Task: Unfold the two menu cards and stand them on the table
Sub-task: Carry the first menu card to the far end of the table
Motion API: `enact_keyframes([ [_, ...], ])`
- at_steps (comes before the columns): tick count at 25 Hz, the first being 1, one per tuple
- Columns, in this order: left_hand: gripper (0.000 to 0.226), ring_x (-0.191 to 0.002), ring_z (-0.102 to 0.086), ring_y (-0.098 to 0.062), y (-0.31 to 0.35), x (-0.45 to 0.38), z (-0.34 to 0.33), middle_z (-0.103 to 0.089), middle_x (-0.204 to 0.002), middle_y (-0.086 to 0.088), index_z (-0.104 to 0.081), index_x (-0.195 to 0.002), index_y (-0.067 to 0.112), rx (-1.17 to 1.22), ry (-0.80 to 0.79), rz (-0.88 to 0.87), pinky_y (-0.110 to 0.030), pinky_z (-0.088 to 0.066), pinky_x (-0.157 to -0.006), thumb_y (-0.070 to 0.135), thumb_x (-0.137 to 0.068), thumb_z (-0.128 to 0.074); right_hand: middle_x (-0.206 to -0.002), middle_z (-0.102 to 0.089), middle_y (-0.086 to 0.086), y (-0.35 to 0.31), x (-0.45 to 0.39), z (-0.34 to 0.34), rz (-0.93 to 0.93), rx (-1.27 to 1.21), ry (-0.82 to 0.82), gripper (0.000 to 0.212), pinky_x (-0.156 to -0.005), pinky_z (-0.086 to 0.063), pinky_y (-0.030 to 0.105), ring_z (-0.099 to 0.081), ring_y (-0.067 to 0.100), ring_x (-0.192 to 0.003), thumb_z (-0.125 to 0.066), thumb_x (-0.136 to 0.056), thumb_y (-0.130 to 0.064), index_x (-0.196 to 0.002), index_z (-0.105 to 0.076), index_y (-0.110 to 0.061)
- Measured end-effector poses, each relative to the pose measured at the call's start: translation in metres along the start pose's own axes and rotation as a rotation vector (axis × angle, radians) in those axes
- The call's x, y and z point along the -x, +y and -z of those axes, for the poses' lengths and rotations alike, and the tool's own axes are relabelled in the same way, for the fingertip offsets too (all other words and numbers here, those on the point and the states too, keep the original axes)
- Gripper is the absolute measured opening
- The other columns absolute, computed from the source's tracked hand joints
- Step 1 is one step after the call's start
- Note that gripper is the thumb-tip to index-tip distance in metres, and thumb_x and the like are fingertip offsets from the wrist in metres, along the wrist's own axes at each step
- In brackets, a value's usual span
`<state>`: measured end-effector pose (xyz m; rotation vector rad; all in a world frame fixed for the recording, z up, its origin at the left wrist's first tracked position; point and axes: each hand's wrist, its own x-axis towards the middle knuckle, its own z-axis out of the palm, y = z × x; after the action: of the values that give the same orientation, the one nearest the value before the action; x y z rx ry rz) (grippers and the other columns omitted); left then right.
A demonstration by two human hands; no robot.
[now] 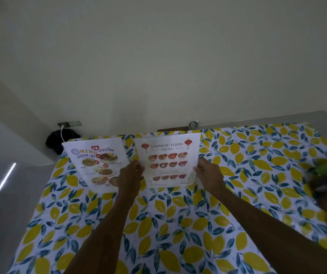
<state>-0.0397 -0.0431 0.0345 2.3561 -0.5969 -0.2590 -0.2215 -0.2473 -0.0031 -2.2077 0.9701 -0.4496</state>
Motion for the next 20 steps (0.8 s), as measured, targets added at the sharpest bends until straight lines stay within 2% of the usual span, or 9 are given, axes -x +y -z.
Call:
enact_keyframes([
  [4,0.015,-0.070,-0.059,-0.018,0.025,0.009,0.006,-0.067,-0.081,-0.002,-0.063,-0.083,0.005,0.009,-0.009,-0.101,-0.031,-0.044,-0.060,0.018,-0.092,-0.062,-0.084,-0.072,0.012,-0.003,0.011,0.033,0.006,-0.012,0.055,0.018,-0.062,-0.054,0.037,-0.066,0.026,-0.071,-0.064,-0.090,-0.017,-0.079,-0.048,-0.015],
  [7,0.014,-0.075,-0.066,-0.020,0.048,0.014,0.002,-0.073,-0.087,-0.004,-0.066,-0.086,0.006,0.076,-0.033,-0.209,-0.035,-0.053,-0.068,0.019,-0.091,-0.064,-0.087,-0.073,0.013,0.002,0.021,0.066,0.010,0.025,0.135,0.016,-0.061,-0.051,0.033,-0.066,0.027,-0.073,-0.065,-0.090,-0.017,-0.082,-0.050,-0.017],
  [10,0.010,-0.068,-0.065,-0.014,0.080,0.019,-0.011,-0.073,-0.087,-0.001,-0.066,-0.086,0.008,0.115,-0.075,-0.255,-0.028,-0.051,-0.062,0.017,-0.090,-0.065,-0.090,-0.073,0.014,0.014,0.033,0.105,-0.003,0.060,0.204,0.009,-0.065,-0.052,0.035,-0.067,0.029,-0.078,-0.065,-0.090,-0.019,-0.090,-0.058,-0.012],
  [12,0.011,-0.072,-0.069,-0.018,0.107,0.020,-0.023,-0.074,-0.087,0.001,-0.068,-0.088,0.007,0.128,-0.103,-0.306,-0.034,-0.056,-0.066,0.018,-0.089,-0.066,-0.091,-0.075,0.013,0.025,0.037,0.133,-0.010,0.081,0.240,0.011,-0.067,-0.055,0.036,-0.069,0.028,-0.080,-0.064,-0.090,-0.019,-0.095,-0.062,-0.010],
  [15,0.012,-0.077,-0.073,-0.023,0.153,0.019,-0.045,-0.078,-0.090,-0.007,-0.070,-0.091,0.007,0.180,-0.134,-0.387,-0.043,-0.060,-0.071,0.018,-0.089,-0.067,-0.089,-0.075,0.013,0.046,0.033,0.182,-0.018,0.102,0.312,0.009,-0.066,-0.055,0.036,-0.070,0.029,-0.077,-0.064,-0.090,-0.018,-0.094,-0.062,-0.010],
  [18,0.014,-0.072,-0.072,-0.025,0.204,0.017,-0.075,-0.077,-0.083,-0.011,-0.067,-0.082,0.004,0.159,-0.122,-0.496,-0.037,-0.058,-0.066,0.016,-0.088,-0.069,-0.088,-0.075,0.013,0.079,0.016,0.229,-0.024,0.150,0.358,0.009,-0.065,-0.053,0.036,-0.069,0.030,-0.078,-0.064,-0.089,-0.018,-0.093,-0.061,-0.010],
  [20,0.013,-0.072,-0.071,-0.025,0.236,0.011,-0.099,-0.076,-0.082,-0.011,-0.067,-0.080,0.004,0.141,-0.127,-0.491,-0.028,-0.049,-0.062,0.015,-0.088,-0.070,-0.090,-0.074,0.014,0.101,-0.002,0.258,-0.030,0.158,0.375,0.010,-0.068,-0.051,0.034,-0.069,0.031,-0.080,-0.065,-0.088,-0.016,-0.092,-0.062,-0.008],
])
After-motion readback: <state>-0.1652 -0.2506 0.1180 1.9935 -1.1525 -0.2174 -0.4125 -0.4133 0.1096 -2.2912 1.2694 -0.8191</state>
